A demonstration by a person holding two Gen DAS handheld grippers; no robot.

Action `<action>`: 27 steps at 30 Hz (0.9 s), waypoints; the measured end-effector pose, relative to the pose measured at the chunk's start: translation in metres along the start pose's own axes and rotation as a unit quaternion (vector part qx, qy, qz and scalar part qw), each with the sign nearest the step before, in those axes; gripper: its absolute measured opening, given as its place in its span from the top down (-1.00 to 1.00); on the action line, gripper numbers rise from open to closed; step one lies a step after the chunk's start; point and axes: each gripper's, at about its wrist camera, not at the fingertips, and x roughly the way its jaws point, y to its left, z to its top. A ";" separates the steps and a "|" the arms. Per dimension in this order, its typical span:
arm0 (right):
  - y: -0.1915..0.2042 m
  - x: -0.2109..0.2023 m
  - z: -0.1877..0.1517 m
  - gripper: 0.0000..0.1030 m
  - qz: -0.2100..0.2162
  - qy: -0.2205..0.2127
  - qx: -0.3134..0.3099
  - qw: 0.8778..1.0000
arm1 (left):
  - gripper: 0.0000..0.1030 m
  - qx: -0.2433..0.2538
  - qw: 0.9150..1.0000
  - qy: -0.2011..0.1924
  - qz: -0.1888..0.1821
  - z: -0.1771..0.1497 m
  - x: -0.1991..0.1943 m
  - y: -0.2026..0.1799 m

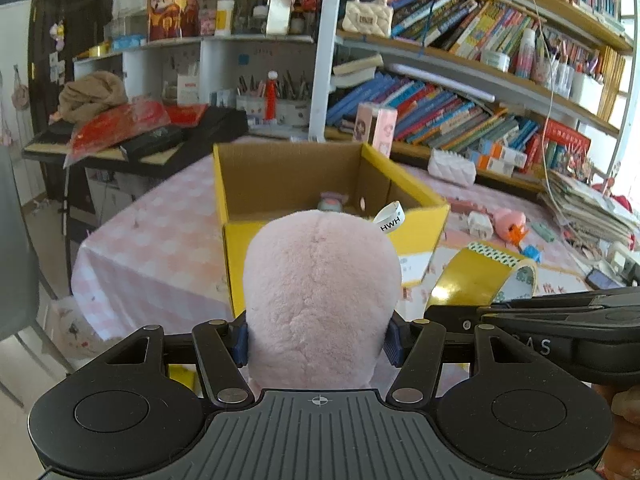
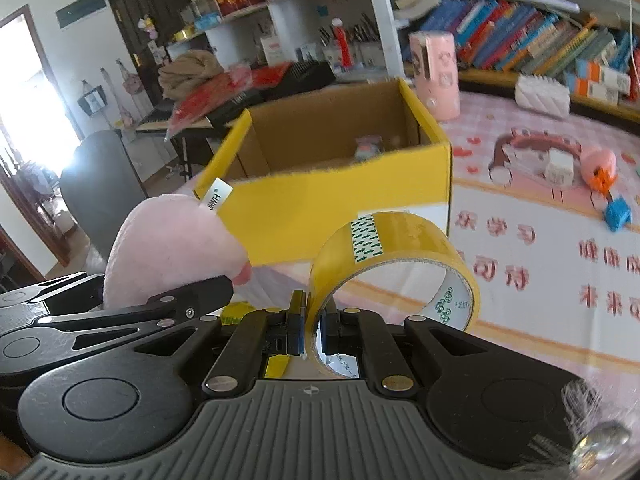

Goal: Organize objects
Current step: 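Lift the plush pig and tape roll and carry them toward the yellow box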

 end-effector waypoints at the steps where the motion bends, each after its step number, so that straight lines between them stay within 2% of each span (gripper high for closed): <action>1: 0.001 -0.001 0.004 0.86 0.001 -0.009 -0.006 1.000 | -0.14 0.000 1.000 -0.006 0.001 0.003 0.000 0.001; 7: 0.010 -0.007 0.034 0.86 0.008 -0.071 -0.052 0.996 | -0.14 -0.004 0.999 -0.034 0.007 0.029 0.007 0.006; 13: 0.010 0.002 0.074 0.86 0.024 -0.111 -0.079 0.990 | -0.14 -0.010 0.998 -0.057 0.019 0.056 0.025 0.008; 20: -0.005 0.029 0.116 0.86 0.044 -0.119 -0.095 0.987 | -0.14 -0.013 0.998 -0.056 0.038 0.077 0.059 0.004; 27: -0.026 0.064 0.147 0.86 0.064 -0.103 -0.105 0.987 | -0.14 -0.017 0.997 -0.041 0.062 0.093 0.096 -0.002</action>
